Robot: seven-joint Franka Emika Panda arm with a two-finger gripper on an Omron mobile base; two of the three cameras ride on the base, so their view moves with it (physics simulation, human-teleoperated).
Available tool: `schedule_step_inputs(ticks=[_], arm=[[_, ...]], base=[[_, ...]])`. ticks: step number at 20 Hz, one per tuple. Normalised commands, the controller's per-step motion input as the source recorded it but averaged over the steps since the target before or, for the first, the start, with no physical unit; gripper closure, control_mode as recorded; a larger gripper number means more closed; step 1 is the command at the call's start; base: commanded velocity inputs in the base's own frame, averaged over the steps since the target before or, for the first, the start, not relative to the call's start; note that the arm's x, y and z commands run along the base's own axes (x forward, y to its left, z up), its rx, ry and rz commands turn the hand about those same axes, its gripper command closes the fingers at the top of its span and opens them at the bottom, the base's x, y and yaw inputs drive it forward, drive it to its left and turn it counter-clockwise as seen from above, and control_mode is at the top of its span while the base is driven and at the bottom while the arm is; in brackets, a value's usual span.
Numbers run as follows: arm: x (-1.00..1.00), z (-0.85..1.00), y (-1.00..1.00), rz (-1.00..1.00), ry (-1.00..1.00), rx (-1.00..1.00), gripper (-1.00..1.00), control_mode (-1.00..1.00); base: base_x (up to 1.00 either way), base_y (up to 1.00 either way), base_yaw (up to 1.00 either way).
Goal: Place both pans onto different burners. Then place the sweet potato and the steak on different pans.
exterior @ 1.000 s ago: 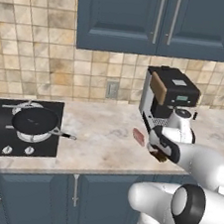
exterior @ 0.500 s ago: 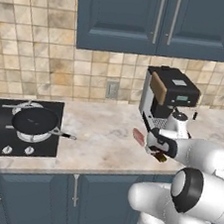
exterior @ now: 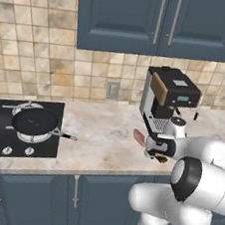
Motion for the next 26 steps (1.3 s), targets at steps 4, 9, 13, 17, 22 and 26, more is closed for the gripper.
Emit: schedule_step_inputs(ticks=[4, 9, 13, 17, 22, 26], arm=[[0.08, -0.16, 0.0, 0.0, 0.0, 0.0, -1.0, -1.0], [0.07, -0.14, 0.0, 0.0, 0.0, 0.0, -1.0, -1.0], [0.05, -0.06, 0.0, 0.0, 0.0, 0.0, 1.0, -1.0], [0.0, 0.0, 0.0, 0.0, 0.0, 0.0, 1.0, -1.0], [0.0, 0.3, 0.0, 0.0, 0.0, 0.0, 1.0, -1.0], [0.0, 0.51, -0.01, -0.01, 0.0, 0.0, 1.0, -1.0]], base=[[0.0, 0.0, 0.0], [0.0, 0.0, 0.0], [0.0, 0.0, 0.0], [0.0, 0.0, 0.0], [0.0, 0.0, 0.0], [0.0, 0.0, 0.0]])
